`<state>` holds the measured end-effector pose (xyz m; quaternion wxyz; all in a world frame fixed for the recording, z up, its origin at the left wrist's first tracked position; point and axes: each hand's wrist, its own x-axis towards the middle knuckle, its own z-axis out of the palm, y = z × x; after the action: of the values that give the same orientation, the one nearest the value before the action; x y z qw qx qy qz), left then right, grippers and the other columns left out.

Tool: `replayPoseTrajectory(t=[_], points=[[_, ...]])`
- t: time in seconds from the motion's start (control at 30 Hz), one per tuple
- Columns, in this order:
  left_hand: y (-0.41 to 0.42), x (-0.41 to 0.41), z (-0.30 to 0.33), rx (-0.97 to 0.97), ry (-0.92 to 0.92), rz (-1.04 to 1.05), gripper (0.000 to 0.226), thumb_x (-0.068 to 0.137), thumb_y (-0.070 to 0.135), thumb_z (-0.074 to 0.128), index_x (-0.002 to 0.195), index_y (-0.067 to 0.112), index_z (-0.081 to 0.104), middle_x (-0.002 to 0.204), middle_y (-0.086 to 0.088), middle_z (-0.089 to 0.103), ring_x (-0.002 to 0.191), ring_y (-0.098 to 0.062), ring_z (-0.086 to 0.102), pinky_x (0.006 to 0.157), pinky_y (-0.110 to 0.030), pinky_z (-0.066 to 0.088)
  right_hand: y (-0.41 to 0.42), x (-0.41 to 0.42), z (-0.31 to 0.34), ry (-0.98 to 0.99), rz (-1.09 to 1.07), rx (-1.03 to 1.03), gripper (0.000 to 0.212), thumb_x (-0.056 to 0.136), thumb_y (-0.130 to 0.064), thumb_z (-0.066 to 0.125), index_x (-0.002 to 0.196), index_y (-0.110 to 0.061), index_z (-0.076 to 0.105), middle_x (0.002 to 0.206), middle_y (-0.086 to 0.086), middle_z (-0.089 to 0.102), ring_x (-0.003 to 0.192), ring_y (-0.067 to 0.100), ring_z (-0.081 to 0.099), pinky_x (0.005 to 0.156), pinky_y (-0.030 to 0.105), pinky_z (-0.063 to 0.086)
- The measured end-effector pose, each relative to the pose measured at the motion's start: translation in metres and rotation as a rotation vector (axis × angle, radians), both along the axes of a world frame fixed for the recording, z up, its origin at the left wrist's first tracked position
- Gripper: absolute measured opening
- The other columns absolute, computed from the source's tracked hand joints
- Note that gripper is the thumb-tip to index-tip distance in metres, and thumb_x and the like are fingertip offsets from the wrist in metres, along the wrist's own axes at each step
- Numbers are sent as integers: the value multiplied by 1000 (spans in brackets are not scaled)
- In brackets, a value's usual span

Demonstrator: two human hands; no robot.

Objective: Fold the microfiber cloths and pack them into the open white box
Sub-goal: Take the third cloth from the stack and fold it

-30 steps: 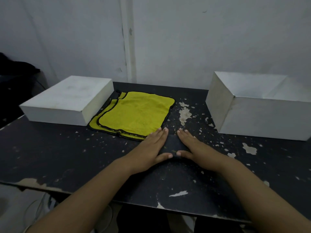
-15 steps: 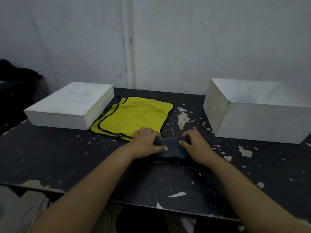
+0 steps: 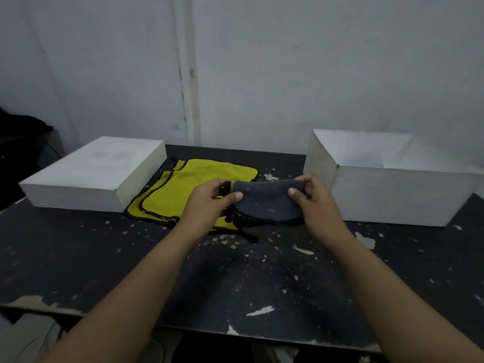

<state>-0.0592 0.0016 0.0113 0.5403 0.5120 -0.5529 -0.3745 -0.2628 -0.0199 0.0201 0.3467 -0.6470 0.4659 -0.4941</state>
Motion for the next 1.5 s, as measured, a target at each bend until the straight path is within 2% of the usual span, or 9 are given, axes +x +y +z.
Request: replayPoseTrajectory(t=[0.1,0.23,0.43,0.57,0.9,1.0,1.17,1.27,1.5], points=[[-13,-15,19,-21,169,-41,19,87,5,59,104,7,66,77,10,73,71,-1,66,58,-16,52,-10,-15,29,-34,-26,-47,10,92,-13,54,101,-14,50,98,4,61,90,13,60,68,11,50],[-40,-43,55,-66,204,-123,22,91,4,51,109,7,63,64,14,71,64,4,63,57,-14,52,-31,-42,66,-68,-83,-100,12,91,-15,57,103,-13,54,99,12,66,84,19,64,60,18,53],[-96,-89,95,-80,99,-214,20,95,6,46,100,4,65,85,-5,66,75,-11,61,68,-25,51,-75,-92,103,-38,-155,-125,6,91,-17,57,95,-20,55,91,9,67,76,22,65,66,40,54],[-139,-118,99,-45,84,-272,20,94,6,48,105,3,65,87,-2,67,72,-4,64,64,-16,55,-107,-125,104,-69,-159,-67,6,90,-13,58,91,-18,55,82,8,67,60,15,66,52,34,57],[-214,-164,111,143,96,-244,40,85,4,62,124,6,54,86,-8,66,73,-13,63,62,-19,56,-171,-177,104,-113,-231,147,12,84,-13,66,78,-16,56,70,0,68,55,3,63,55,22,51],[-232,-179,121,206,36,-199,30,82,6,67,108,0,53,94,-19,67,75,-19,66,60,-25,57,-183,-194,116,-108,-282,204,18,82,-13,69,79,-17,51,76,6,67,60,10,64,53,22,49],[-244,-204,131,267,-90,-200,21,81,7,69,75,10,49,95,-23,67,78,-24,67,70,-34,58,-190,-219,131,-60,-306,357,16,85,-16,66,79,-17,51,78,7,64,70,18,61,58,28,49],[-244,-213,131,357,-118,-216,19,81,8,69,76,8,51,92,-22,67,77,-23,67,69,-32,58,-190,-233,135,-25,-260,499,10,87,-12,62,82,-12,53,80,10,62,75,21,60,64,34,51],[-250,-238,123,573,-216,-277,17,80,8,71,85,0,57,73,-7,57,59,-13,60,46,-15,51,-191,-261,128,78,-206,711,5,87,-4,58,92,-4,58,79,11,59,71,20,58,66,30,52]])
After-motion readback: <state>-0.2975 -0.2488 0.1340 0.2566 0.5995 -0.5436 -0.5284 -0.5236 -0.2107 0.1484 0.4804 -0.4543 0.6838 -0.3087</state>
